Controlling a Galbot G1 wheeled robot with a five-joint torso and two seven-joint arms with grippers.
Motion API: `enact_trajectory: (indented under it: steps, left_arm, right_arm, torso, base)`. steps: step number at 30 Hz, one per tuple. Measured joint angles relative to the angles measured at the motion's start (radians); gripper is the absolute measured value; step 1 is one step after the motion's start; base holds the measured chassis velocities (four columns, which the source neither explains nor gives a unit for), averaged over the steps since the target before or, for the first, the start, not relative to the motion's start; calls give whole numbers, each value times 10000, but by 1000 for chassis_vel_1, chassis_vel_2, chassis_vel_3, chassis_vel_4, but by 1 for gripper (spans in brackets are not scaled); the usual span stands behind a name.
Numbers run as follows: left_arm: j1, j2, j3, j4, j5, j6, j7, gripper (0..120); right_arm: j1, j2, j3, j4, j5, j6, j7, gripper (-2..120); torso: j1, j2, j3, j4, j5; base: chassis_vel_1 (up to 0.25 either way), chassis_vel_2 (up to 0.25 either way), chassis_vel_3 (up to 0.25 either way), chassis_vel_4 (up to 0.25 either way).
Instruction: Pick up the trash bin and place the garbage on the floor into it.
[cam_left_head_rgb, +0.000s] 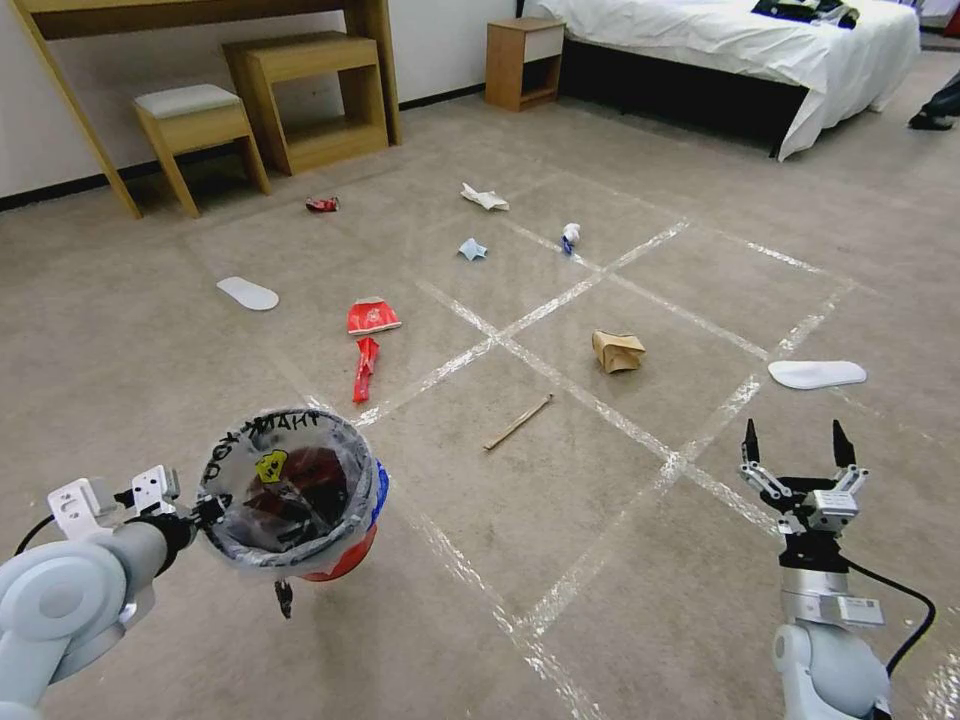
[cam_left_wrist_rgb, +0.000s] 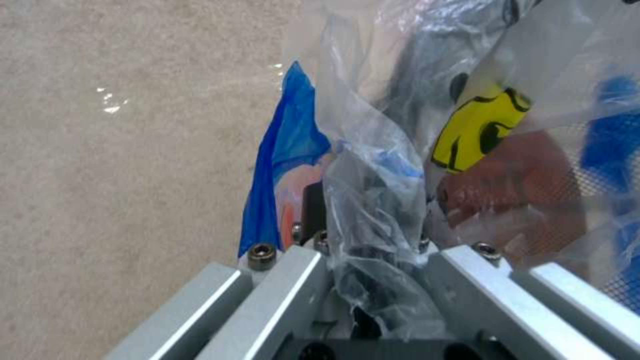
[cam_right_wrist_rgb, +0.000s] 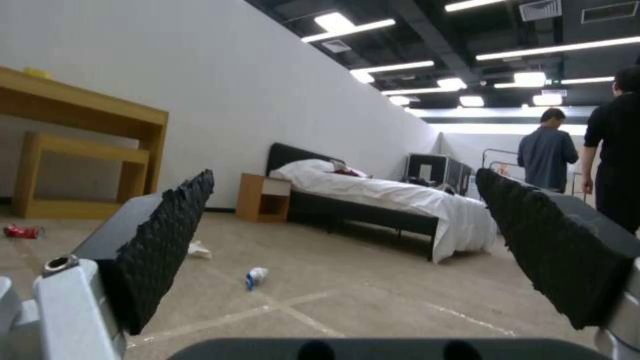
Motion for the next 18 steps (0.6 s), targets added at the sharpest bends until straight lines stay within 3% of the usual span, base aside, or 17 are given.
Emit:
enact_trajectory:
  steps: [18]
  left_arm:
    - [1, -50, 48, 26, 8, 1, 11, 0]
  right_arm:
    - [22, -31, -23, -30, 3, -2, -1, 100]
  torso:
    - [1, -1, 0, 0, 0]
  base:
    - [-90, 84, 84, -84]
